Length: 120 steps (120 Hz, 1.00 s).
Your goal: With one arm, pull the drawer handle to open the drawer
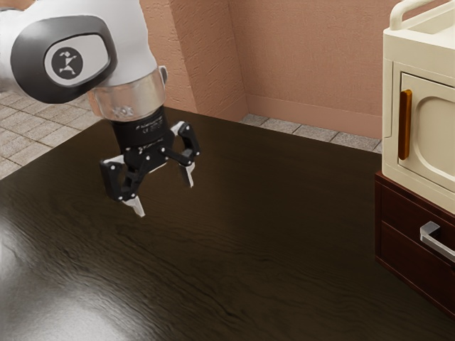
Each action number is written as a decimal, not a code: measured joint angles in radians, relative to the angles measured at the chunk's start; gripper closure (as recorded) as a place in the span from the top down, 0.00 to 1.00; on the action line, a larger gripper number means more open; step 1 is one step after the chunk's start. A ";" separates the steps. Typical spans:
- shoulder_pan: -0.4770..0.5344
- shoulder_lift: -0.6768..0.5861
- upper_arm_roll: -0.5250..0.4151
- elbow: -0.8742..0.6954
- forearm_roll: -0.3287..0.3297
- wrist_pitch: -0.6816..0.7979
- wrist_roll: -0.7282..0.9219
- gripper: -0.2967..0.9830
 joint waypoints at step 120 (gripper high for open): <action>-0.740 0.288 0.359 0.098 -0.130 0.492 -0.097 0.77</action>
